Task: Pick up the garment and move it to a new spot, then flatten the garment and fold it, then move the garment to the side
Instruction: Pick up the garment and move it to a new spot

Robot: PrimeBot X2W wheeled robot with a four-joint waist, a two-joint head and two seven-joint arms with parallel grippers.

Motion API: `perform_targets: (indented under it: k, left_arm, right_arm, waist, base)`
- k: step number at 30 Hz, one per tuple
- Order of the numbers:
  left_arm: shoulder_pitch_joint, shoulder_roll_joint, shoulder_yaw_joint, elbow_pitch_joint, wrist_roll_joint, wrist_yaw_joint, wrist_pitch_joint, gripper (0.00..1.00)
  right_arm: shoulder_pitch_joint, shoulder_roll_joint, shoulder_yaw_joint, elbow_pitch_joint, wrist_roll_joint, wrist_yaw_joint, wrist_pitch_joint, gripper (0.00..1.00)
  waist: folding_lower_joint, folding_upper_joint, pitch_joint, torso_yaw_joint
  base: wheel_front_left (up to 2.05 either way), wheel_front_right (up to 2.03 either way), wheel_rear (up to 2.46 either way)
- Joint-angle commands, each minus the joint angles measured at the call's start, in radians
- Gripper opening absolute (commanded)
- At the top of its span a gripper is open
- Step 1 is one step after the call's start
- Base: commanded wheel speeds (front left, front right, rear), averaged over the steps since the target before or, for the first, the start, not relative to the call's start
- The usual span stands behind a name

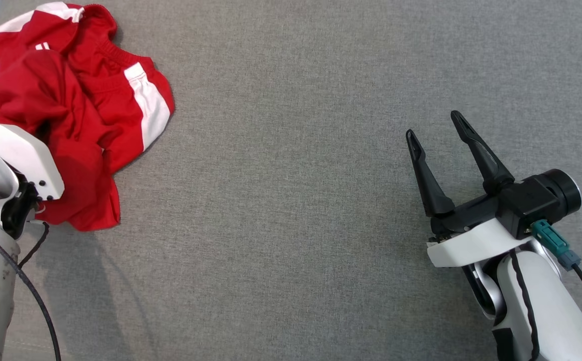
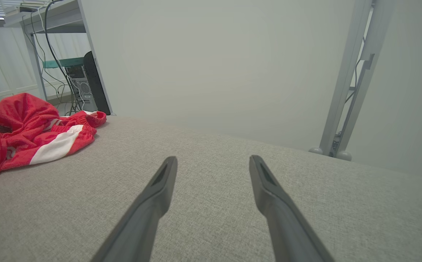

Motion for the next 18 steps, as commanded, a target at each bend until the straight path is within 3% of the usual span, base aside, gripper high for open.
perform_targets:
  k: [1, 10, 18]
  left_arm:
    - [-0.016, 0.011, 0.003, 0.003, -0.001, 0.0, -0.01, 0.0]
    - [-0.031, 0.025, 0.004, -0.05, 0.018, 0.013, -0.164, 0.0]
    - [-0.018, 0.001, 0.022, -0.211, -0.018, -0.005, -0.332, 0.0]
  right_arm:
    - [0.0, -0.002, -0.004, 0.002, 0.002, 0.0, -0.01, 1.0]
    - [0.036, 0.006, -0.015, 0.033, 0.011, 0.0, -0.01, 1.0]
    - [0.077, 0.018, -0.022, 0.043, 0.035, 0.0, -0.009, 1.0]
  waist:
    - [0.0, 0.0, -0.008, 0.0]
    - [0.0, 0.0, -0.106, 0.021]
    - [0.0, 0.0, -0.216, 0.034]
  base:
    - [0.0, 0.0, 0.0]
    - [0.0, 0.0, 0.0]
    - [0.0, 0.0, 0.0]
